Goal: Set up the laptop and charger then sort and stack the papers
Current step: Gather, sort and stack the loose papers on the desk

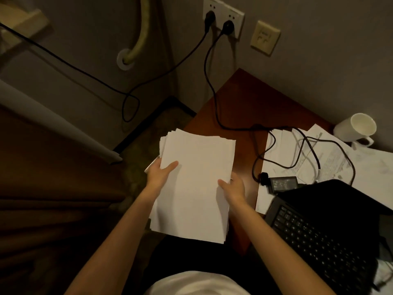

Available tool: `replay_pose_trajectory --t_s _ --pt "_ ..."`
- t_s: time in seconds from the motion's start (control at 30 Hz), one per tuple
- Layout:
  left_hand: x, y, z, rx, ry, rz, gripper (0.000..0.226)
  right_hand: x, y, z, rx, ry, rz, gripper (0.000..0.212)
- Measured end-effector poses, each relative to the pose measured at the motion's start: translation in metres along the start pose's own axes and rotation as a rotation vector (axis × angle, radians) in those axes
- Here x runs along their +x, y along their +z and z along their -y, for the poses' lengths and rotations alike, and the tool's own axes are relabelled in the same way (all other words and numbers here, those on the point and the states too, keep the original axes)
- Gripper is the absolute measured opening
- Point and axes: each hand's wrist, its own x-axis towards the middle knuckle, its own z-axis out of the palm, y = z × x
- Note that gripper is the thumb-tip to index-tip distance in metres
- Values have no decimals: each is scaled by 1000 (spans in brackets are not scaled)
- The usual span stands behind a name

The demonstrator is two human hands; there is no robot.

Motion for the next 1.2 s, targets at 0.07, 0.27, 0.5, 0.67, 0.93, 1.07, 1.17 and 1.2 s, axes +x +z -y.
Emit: replay_pose_trajectory --t_s 0.07,0.27,0.5,0.67,0.93,1.07,1.17,1.2 --pt "2 5 1 85 32 -19 41 2 2 -1 -2 -2 -14 36" --pt "8 5 7 235 63 -55 44 11 11 4 -28 -59 -73 43" --pt "19 12 15 397 82 -164 57 15 4 -7 -213 -30 -146 39" --pt "25 25 19 497 -22 -218 68 23 -2 -17 -298 53 -122 13" --pt "28 38 6 486 -118 -258 66 16 5 -10 -287 37 150 61" --pt "8 56 -2 580 -13 -333 64 10 -14 -2 -334 34 191 61" --pt "-13 86 -16 496 197 -250 63 4 -39 13 -365 7 138 56" --pt "-18 96 -22 476 253 -197 63 3 -50 19 -389 -14 128 53"
